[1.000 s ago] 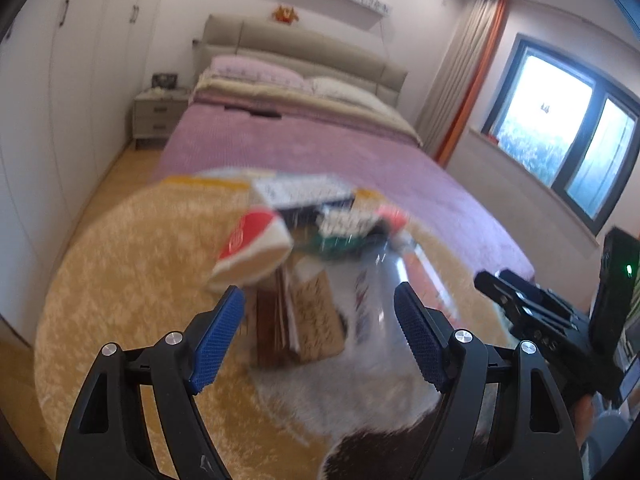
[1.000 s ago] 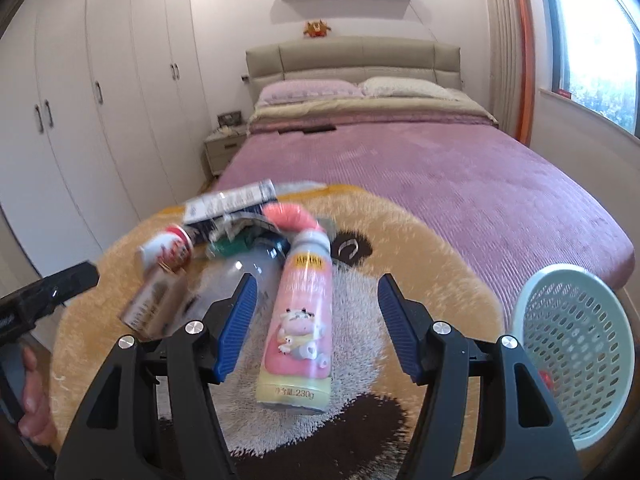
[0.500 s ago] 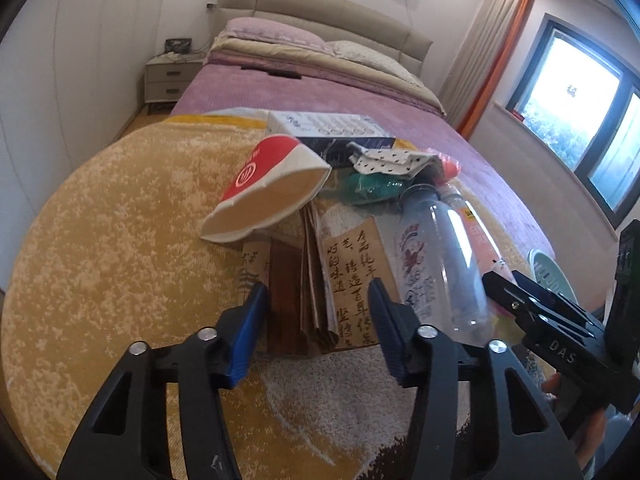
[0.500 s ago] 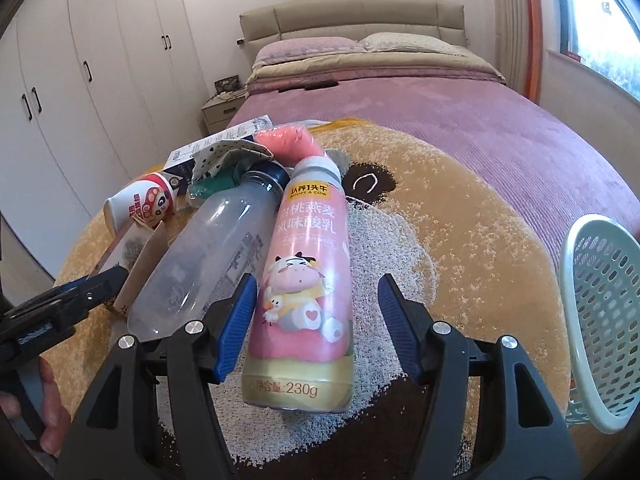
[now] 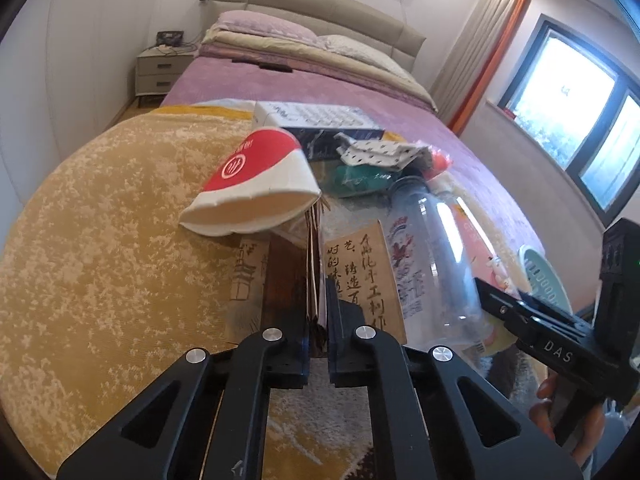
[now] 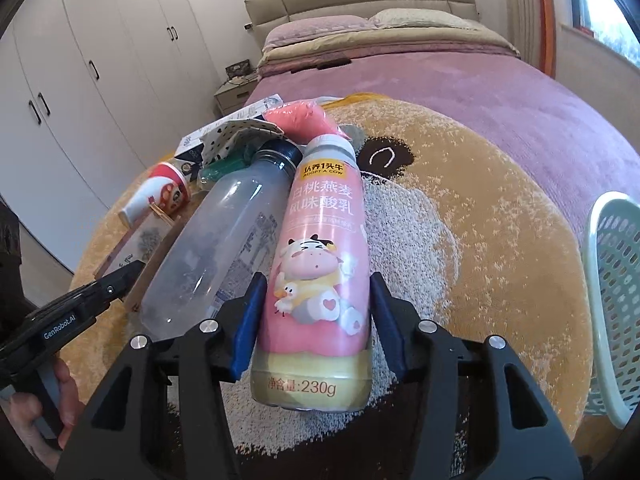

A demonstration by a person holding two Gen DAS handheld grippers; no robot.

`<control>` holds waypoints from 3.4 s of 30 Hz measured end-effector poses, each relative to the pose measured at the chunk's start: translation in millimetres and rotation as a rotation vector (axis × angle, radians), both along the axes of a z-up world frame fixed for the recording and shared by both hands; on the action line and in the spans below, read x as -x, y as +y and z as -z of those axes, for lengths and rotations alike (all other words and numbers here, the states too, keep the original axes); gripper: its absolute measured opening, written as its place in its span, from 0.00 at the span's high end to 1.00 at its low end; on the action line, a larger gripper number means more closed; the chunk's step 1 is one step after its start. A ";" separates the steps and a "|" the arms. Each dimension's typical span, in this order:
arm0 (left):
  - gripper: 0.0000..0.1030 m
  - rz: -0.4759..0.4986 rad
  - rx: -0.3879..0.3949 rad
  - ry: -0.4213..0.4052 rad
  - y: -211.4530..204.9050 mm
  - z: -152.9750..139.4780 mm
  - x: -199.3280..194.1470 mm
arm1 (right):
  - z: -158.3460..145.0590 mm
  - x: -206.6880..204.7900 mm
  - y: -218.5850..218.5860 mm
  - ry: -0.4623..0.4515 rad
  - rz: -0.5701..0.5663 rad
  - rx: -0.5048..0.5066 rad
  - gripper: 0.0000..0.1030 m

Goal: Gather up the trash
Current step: 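Grasp the folded cardboard with the left tool while the right tool grasps the pink drink bottle, then carry the cardboard and pink bottle into the blue basket and release both, then grasp the red-and-white paper cup with the left tool while the right tool grasps the clear bottle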

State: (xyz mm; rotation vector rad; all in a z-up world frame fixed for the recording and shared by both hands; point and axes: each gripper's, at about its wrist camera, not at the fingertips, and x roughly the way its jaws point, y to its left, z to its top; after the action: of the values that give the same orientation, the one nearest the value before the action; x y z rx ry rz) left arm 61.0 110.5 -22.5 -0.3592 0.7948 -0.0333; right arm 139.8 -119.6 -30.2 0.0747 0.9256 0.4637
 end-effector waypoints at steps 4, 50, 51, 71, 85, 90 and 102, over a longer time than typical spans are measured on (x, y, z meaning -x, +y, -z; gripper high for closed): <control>0.97 0.008 0.016 -0.050 -4.1 -14.4 8.7 | -8.6 9.6 -8.4 -0.020 0.007 -0.017 0.54; 0.97 0.534 -0.026 -0.192 -287.2 -82.3 -64.8 | -96.6 37.6 -279.1 -0.236 0.528 -0.074 0.54; 0.97 0.541 -0.026 -0.186 -293.0 -79.9 -67.7 | -93.8 35.2 -286.0 -0.230 0.542 -0.071 0.54; 0.82 0.608 -0.001 -0.025 -371.0 4.2 -124.3 | -7.7 -1.5 -350.7 -0.035 0.720 -0.036 0.53; 0.48 0.560 0.017 -0.100 -335.6 -23.1 -101.8 | -28.3 11.8 -334.7 -0.069 0.674 -0.048 0.44; 0.48 0.505 0.048 -0.150 -298.8 -45.7 -85.2 | -55.4 21.3 -308.5 -0.124 0.631 -0.057 0.44; 0.42 0.296 0.040 -0.258 -173.3 -98.6 -37.8 | -108.1 32.2 -200.8 -0.215 0.442 -0.079 0.44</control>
State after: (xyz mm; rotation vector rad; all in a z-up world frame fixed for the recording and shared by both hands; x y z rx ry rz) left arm 98.9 -62.8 76.1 -0.2658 0.5868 -0.3661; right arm 107.7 -320.4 78.0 0.2897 0.6537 0.0943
